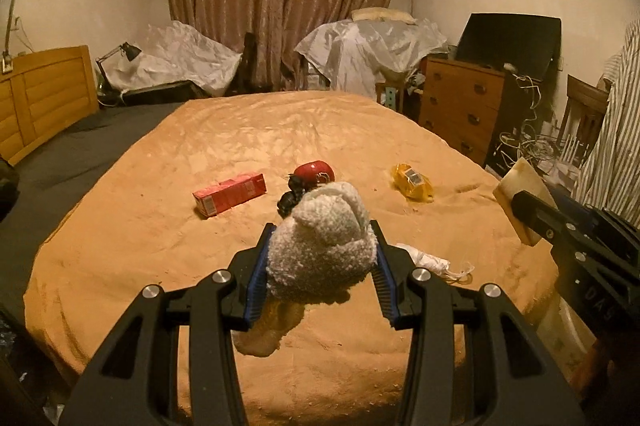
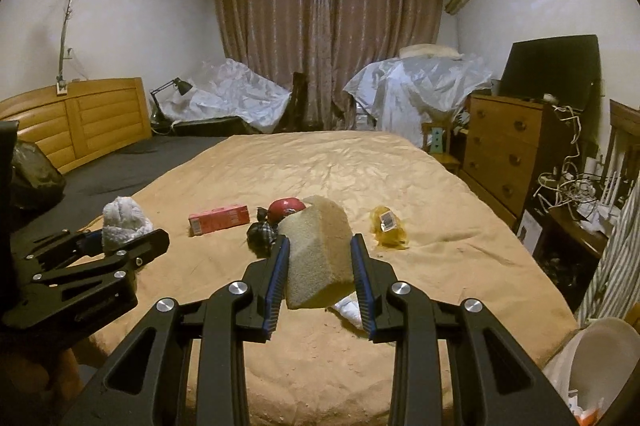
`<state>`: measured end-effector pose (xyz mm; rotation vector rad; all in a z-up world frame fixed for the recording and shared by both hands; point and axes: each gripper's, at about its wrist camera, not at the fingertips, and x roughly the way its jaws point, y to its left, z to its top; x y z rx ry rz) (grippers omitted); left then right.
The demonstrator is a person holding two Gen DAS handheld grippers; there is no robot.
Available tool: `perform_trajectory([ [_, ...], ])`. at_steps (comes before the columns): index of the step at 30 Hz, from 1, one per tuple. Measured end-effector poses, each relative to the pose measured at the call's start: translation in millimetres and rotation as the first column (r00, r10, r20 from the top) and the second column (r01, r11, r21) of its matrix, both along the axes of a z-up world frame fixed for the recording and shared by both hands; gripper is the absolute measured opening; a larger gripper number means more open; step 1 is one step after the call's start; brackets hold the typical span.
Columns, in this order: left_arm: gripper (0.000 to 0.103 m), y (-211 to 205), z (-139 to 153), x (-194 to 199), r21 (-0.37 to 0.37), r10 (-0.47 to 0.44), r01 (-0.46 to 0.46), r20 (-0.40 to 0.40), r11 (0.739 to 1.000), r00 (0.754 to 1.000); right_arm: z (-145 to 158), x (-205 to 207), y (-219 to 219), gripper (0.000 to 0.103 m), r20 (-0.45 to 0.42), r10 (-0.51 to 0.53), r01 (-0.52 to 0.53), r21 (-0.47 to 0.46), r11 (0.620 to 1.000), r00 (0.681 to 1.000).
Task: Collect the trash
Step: 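Carry the white sock and beige block with both tools over the bucket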
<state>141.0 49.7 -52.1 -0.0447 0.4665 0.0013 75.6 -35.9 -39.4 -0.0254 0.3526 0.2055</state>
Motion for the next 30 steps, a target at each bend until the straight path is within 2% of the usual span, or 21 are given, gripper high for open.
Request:
perform_trajectory([
  [7,0.043,-6.9,4.2,-4.0,0.002,-0.015,0.015,0.002,1.000,1.000,2.4,-4.9,-2.1,0.033,0.001,-0.002,0.002,0.008,1.000,1.000],
  [13,0.043,-34.0,19.6,2.2,-0.004,-0.085,0.085,0.016,0.996,0.996,17.1,-16.8,-32.1,0.033,0.003,-0.054,0.053,0.011,0.999,0.999],
  [22,0.043,-109.0,26.3,15.9,-0.025,-0.246,0.246,0.001,0.969,0.969,35.6,-52.0,-134.3,0.033,-0.017,-0.227,0.227,0.009,0.974,0.974],
  [30,0.043,-188.6,23.7,16.6,-0.008,-0.392,0.392,-0.021,0.920,0.920,35.1,-80.9,-228.1,0.033,-0.062,-0.355,0.354,-0.017,0.935,0.933],
])
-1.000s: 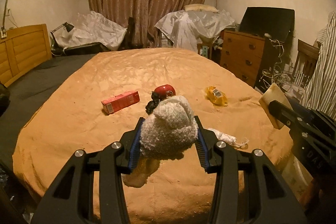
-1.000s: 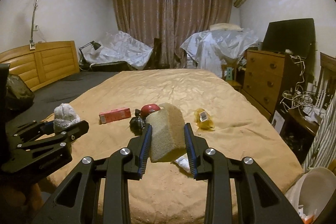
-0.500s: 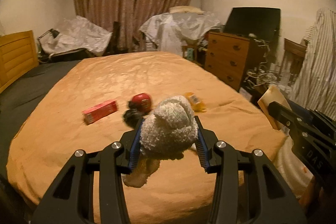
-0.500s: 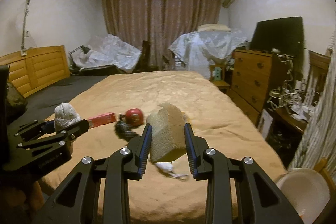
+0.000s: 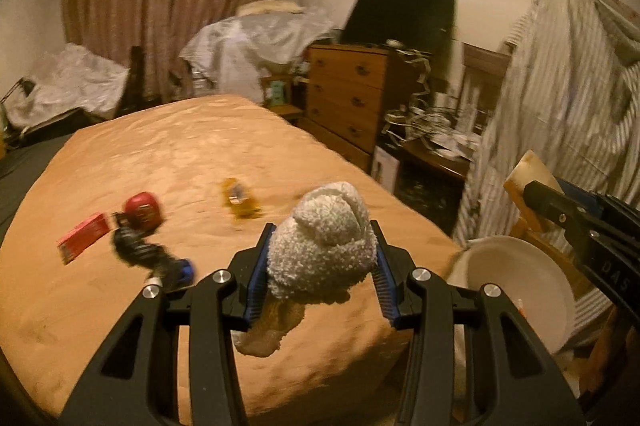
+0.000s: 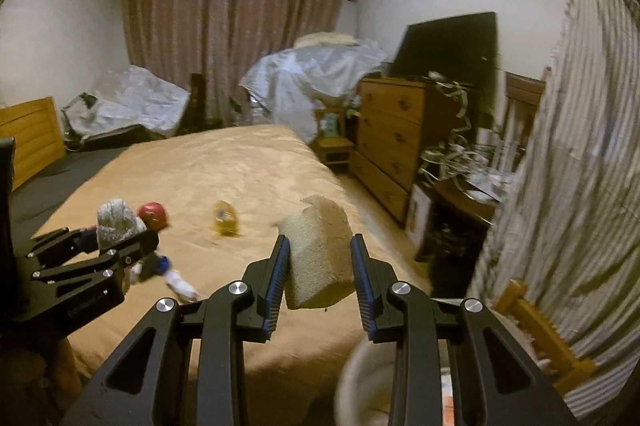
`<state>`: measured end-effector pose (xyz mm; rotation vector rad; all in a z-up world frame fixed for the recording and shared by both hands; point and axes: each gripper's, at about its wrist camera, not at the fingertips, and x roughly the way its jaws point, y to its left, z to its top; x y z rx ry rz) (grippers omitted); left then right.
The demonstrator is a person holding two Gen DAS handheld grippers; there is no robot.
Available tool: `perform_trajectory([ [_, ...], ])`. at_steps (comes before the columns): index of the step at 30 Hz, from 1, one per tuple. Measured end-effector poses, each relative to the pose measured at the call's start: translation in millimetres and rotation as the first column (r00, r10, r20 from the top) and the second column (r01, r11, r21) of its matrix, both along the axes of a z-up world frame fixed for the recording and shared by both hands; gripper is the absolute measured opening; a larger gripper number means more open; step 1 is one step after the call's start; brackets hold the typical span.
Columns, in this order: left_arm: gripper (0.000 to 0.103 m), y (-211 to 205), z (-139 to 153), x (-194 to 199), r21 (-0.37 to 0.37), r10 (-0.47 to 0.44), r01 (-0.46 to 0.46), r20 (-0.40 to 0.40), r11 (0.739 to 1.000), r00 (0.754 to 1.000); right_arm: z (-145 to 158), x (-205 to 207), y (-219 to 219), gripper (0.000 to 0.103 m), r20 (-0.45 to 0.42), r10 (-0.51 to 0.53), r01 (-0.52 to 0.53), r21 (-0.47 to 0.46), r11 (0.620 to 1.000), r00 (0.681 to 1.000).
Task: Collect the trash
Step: 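Carry the white sock and beige block with both tools over the bucket, then open both tools to drop the sock and block into the bucket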
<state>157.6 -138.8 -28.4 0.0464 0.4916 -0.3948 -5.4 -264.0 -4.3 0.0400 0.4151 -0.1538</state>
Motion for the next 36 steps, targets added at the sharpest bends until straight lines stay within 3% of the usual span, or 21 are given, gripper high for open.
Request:
perform_trajectory([
  [7,0.043,-66.0,-5.3,-1.4,0.014,-0.130,0.130,-0.027,0.991,0.991,-7.4,-18.9,-81.8,0.033,-0.065,-0.098,0.098,0.006,0.995,0.993],
  [16,0.043,-140.6,-23.9,-6.3,0.029,-0.276,0.280,-0.104,0.960,0.956,-18.0,-34.7,-160.0,0.033,-0.174,-0.161,0.172,0.049,0.984,0.972],
  [23,0.043,-183.5,-52.2,0.9,0.073,-0.364,0.389,-0.228,0.918,0.903,-57.1,-7.4,-213.6,0.033,-0.384,-0.085,0.153,0.150,0.977,0.919],
  [26,0.043,-198.8,-70.3,6.7,0.093,-0.401,0.448,-0.310,0.889,0.862,-76.1,6.3,-230.2,0.033,-0.462,-0.044,0.146,0.187,0.971,0.886],
  [28,0.043,-202.2,-78.7,8.6,0.107,-0.407,0.463,-0.334,0.880,0.850,-84.2,11.8,-233.6,0.033,-0.488,-0.030,0.147,0.203,0.968,0.873],
  [36,0.044,-205.5,-90.1,13.5,0.122,-0.396,0.462,-0.356,0.878,0.847,-108.6,18.4,-239.0,0.034,-0.518,-0.002,0.154,0.251,0.956,0.856],
])
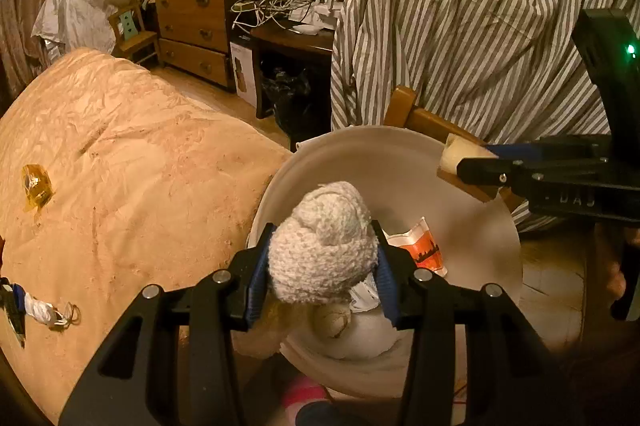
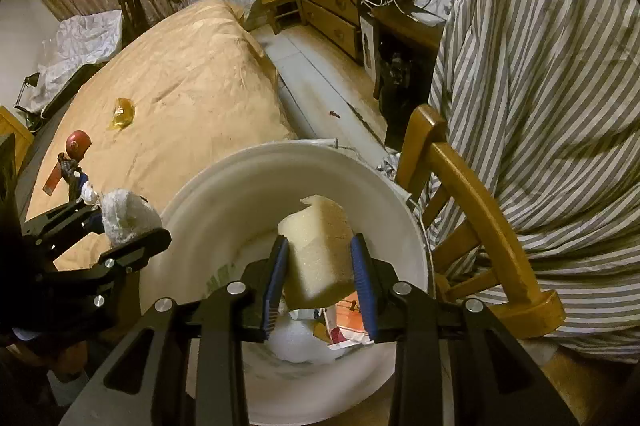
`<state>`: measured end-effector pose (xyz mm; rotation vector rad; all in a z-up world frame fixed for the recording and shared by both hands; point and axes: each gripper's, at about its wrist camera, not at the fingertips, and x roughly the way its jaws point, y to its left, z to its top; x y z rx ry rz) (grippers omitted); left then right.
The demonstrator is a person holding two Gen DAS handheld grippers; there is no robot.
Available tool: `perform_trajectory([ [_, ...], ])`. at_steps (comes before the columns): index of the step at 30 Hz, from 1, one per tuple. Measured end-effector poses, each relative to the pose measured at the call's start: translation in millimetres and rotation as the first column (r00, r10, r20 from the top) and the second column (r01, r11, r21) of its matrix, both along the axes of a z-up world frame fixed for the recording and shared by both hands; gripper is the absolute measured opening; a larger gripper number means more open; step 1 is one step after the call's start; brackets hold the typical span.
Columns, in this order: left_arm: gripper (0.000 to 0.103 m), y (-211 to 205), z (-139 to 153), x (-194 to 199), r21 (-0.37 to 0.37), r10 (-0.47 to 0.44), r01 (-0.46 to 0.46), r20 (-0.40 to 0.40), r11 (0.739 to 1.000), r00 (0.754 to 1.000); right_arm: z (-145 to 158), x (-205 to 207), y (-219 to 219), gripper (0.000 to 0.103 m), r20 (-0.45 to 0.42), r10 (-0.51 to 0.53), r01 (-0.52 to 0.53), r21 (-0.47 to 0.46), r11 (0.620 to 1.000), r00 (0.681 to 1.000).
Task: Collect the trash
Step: 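Open both tools to drop the sock and block into the bucket, then move both tools back over the trash on the bed, then grasp the black packet with the left tool while the right tool grasps the white rolled bundle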
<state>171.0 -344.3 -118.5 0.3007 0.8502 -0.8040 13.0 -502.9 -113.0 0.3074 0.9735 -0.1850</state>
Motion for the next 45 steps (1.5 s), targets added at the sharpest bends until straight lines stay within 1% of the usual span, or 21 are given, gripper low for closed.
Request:
perform_trajectory([
  [2,0.045,0.2,0.5,1.2,-0.002,0.001,-0.001,0.002,1.000,1.000,-0.6,-0.5,3.0,0.034,0.001,0.000,0.000,0.003,1.000,1.000],
  [3,0.046,-0.8,0.8,1.5,-0.001,0.003,-0.003,0.003,1.000,1.000,-0.6,-0.9,4.0,0.034,0.003,0.000,0.000,0.005,1.000,1.000],
  [4,0.054,-2.0,0.9,1.7,0.000,0.007,-0.007,0.006,1.000,1.000,-0.7,-1.6,4.4,0.035,0.007,-0.001,0.001,0.008,1.000,1.000],
  [5,0.071,-1.4,0.4,2.6,-0.001,0.012,-0.012,0.007,1.000,1.000,0.3,-1.4,3.3,0.043,0.018,-0.009,0.009,0.013,1.000,1.000],
  [6,0.077,-1.2,0.6,2.8,-0.003,0.018,-0.018,0.011,1.000,1.000,1.2,-3.2,1.9,0.055,0.029,-0.014,0.013,0.023,1.000,0.999],
  [7,0.079,0.2,0.6,2.8,-0.004,0.029,-0.029,0.022,1.000,0.999,2.1,-4.5,0.6,0.056,0.040,-0.019,0.018,0.033,0.999,0.999],
  [9,0.079,1.7,-1.9,4.1,-0.001,0.031,-0.031,0.010,1.000,0.999,4.5,-6.8,-1.0,0.056,0.053,-0.029,0.027,0.034,0.999,0.998],
  [18,0.079,7.3,-0.4,3.0,-0.006,0.040,-0.040,0.022,0.999,0.999,11.2,-12.6,3.2,0.056,0.075,-0.036,0.034,0.030,0.999,0.997],
  [21,0.079,18.6,1.7,4.3,-0.017,0.054,-0.053,0.018,0.998,0.998,18.7,-12.2,10.2,0.056,0.097,-0.020,0.019,0.017,1.000,0.995],
  [24,0.079,35.4,3.4,5.8,-0.025,0.078,-0.078,0.019,0.997,0.997,29.5,-10.4,29.0,0.056,0.140,0.013,-0.015,0.010,1.000,0.990],
  [28,0.079,77.1,1.3,13.9,-0.037,0.142,-0.142,0.010,0.989,0.990,40.8,-2.8,65.7,0.056,0.193,0.087,-0.088,-0.005,0.996,0.977],
  [31,0.079,115.0,-1.4,22.8,-0.038,0.207,-0.207,0.010,0.978,0.978,47.0,11.3,103.9,0.056,0.224,0.171,-0.172,-0.015,0.985,0.959],
  [32,0.079,127.8,-1.7,26.2,-0.041,0.228,-0.228,0.007,0.973,0.974,48.2,19.5,123.1,0.056,0.230,0.214,-0.214,-0.028,0.977,0.949],
  [33,0.079,149.7,-3.1,31.7,-0.043,0.262,-0.261,0.004,0.964,0.965,49.5,25.4,134.8,0.056,0.231,0.241,-0.240,-0.037,0.970,0.942],
  [34,0.079,162.4,-3.8,35.0,-0.042,0.282,-0.282,0.007,0.959,0.959,49.5,33.8,153.7,0.056,0.232,0.287,-0.283,-0.052,0.958,0.929],
  [36,0.079,198.0,-7.6,47.5,-0.034,0.344,-0.344,0.003,0.938,0.939,47.3,47.9,185.3,0.056,0.223,0.350,-0.342,-0.077,0.937,0.910],
  [38,0.079,233.8,-12.8,59.2,-0.031,0.406,-0.406,-0.010,0.913,0.914,42.8,65.6,218.5,0.056,0.205,0.412,-0.402,-0.091,0.911,0.888],
  [39,0.079,259.8,-17.1,66.8,-0.027,0.445,-0.445,-0.012,0.895,0.896,40.6,72.8,232.4,0.056,0.197,0.434,-0.423,-0.099,0.901,0.879],
  [41,0.079,295.3,-23.3,77.4,-0.021,0.487,-0.488,-0.017,0.873,0.873,35.6,89.7,261.6,0.056,0.180,0.485,-0.474,-0.104,0.875,0.856],
  [43,0.079,325.7,-26.9,88.8,-0.011,0.513,-0.513,-0.014,0.858,0.858,31.0,103.5,284.3,0.056,0.167,0.521,-0.510,-0.107,0.854,0.837],
  [45,0.079,354.0,-32.0,101.3,-0.009,0.530,-0.530,-0.027,0.848,0.848,25.0,122.4,312.9,0.056,0.143,0.571,-0.561,-0.107,0.821,0.808],
])
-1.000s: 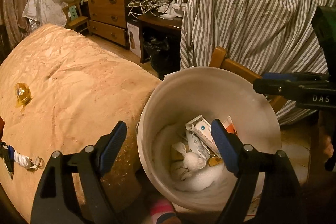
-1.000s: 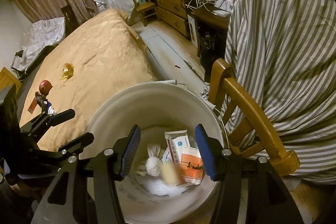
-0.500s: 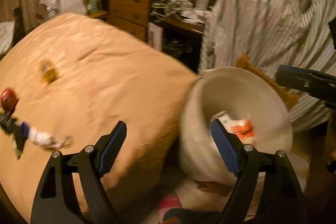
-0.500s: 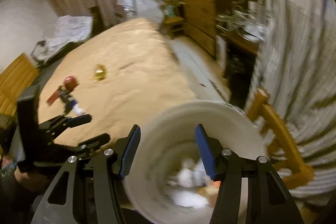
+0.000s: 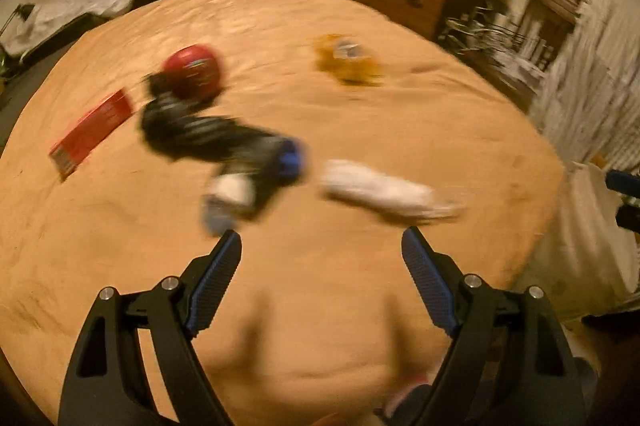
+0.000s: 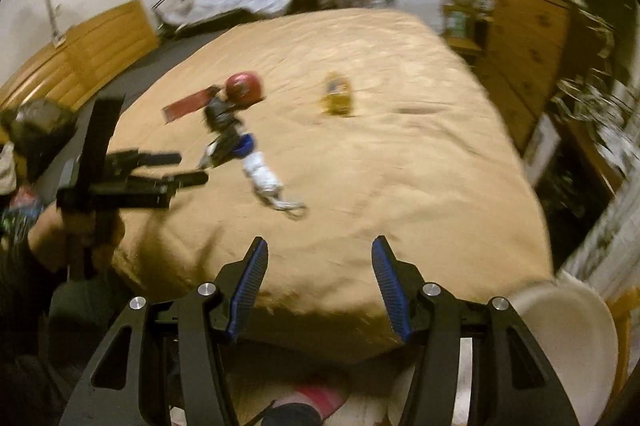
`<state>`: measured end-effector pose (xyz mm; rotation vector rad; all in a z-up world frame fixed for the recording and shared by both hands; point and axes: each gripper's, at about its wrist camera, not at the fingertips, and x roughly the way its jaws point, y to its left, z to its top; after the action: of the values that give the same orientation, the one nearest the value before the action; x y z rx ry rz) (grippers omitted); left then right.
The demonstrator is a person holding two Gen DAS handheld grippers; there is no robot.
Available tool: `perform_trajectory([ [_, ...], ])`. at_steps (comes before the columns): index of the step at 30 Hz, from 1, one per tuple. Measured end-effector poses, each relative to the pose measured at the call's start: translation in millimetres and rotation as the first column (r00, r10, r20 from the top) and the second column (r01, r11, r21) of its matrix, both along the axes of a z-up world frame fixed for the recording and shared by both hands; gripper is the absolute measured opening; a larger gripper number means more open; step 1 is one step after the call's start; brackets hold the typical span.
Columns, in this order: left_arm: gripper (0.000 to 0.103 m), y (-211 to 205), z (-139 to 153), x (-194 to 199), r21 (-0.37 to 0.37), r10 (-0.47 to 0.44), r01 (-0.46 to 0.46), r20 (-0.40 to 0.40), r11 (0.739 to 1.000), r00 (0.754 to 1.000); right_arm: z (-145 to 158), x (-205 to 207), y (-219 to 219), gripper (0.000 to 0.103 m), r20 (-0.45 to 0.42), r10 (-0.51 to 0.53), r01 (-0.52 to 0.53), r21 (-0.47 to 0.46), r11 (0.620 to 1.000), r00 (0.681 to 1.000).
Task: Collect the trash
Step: 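Grasp the black packet with the left tool while the right tool grasps the white rolled bundle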
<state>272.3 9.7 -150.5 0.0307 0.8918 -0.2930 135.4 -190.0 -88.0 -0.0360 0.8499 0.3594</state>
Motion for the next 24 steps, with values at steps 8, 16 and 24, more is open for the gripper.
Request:
perform_trajectory([
  [8,0.079,51.9,-19.4,51.2,-0.052,-0.007,0.005,-0.033,0.999,0.999,-36.5,76.6,85.2,0.056,-0.093,0.189,-0.195,-0.059,0.979,0.978],
  [16,0.079,36.1,-33.6,76.6,-0.063,-0.103,0.100,-0.036,0.993,0.994,-71.8,134.4,130.2,0.056,-0.162,0.278,-0.301,-0.140,0.943,0.947],
  [24,0.056,32.3,-41.5,87.6,-0.065,-0.134,0.131,-0.041,0.989,0.990,-100.2,165.1,150.0,0.055,-0.225,0.310,-0.357,-0.212,0.910,0.924],
])
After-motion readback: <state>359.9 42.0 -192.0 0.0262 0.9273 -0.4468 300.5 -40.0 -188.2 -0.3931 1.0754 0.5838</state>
